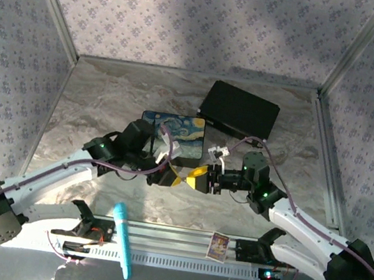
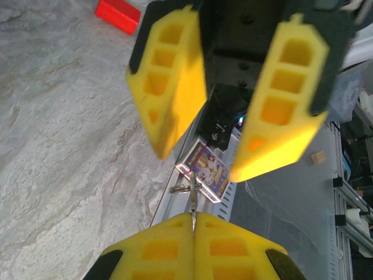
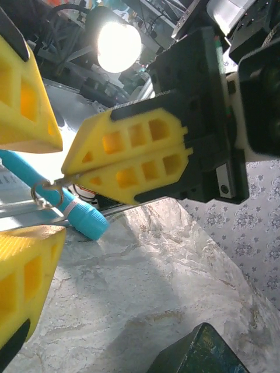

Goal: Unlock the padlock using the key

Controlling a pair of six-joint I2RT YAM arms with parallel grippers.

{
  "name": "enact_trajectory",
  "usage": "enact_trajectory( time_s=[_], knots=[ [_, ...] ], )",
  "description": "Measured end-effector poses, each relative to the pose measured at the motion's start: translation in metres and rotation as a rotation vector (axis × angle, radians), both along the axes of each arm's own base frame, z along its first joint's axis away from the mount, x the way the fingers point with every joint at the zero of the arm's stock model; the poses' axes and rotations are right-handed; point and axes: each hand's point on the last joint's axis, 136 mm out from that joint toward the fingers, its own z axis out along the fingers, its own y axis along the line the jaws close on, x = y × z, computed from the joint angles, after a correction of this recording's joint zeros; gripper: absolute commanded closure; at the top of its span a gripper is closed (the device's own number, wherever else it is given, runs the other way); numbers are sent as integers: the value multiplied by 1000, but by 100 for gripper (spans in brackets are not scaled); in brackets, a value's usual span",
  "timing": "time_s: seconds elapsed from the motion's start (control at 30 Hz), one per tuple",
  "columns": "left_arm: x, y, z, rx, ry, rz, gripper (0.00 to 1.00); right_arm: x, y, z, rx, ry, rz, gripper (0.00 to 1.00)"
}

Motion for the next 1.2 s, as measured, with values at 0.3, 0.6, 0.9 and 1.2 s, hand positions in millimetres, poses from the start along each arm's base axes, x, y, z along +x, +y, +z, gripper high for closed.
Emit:
enact_trajectory(
  time_s=[0.3, 0.6, 0.9, 1.2],
  knots=[
    [-3, 0, 3, -31, 0, -12, 100, -5, 3, 1, 0, -1, 18, 74],
    [-3, -1, 5, -43, -1, -5, 100, -8, 8, 1, -2, 1, 36, 73],
    [-1, -1, 5, -49, 1, 3, 100, -8, 10, 2, -1, 1, 38, 89],
    [-2, -1, 5, -55, 0, 1, 100, -5, 11, 2, 1, -6, 21, 71]
  ],
)
